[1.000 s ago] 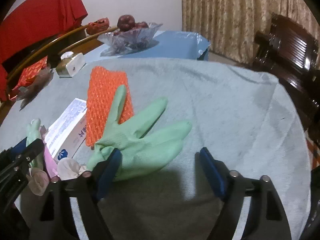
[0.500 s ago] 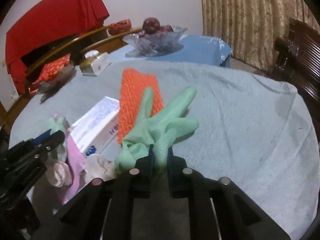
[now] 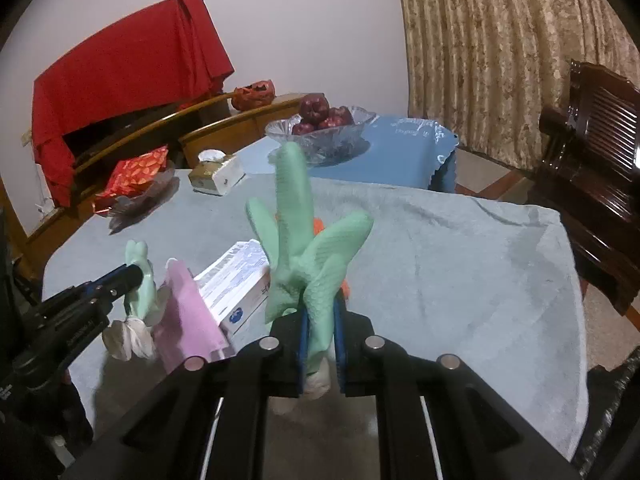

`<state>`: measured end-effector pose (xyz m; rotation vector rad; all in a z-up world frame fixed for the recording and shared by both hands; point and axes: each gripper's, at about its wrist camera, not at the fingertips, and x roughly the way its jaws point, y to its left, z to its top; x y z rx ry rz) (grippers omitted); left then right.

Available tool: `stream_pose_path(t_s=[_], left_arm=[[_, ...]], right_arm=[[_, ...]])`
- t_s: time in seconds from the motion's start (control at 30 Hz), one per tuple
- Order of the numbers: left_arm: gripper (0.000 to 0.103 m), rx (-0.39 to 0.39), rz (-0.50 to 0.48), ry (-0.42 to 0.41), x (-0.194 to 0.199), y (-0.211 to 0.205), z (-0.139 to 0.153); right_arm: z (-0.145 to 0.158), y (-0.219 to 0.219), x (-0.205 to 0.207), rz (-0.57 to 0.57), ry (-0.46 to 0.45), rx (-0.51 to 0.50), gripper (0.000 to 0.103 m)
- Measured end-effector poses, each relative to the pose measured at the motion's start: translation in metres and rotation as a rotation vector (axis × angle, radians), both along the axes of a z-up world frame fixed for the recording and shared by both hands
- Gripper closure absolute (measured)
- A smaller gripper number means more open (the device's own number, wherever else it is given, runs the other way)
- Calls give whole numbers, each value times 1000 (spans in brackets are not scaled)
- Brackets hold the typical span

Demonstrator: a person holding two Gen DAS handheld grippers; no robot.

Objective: Collect trash
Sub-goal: 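Grasp a green rubber glove with the right gripper while the left gripper grasps the other glove, then carry both green gloves over the bin and open both grippers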

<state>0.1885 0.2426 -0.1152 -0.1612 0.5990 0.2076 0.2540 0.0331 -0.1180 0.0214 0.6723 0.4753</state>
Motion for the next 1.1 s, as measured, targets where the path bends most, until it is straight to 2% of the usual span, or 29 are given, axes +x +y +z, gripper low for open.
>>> stream_pose_path(t_s=[0.37,1.1], left_arm=[[94,12,-87,-50,-42,-45,33],[94,24,-285,-89,-72,-154,66]], right_arm=[[21,-34,-40,-40,-15,5,92],[61,-120,-109,-173,-80,0,92]])
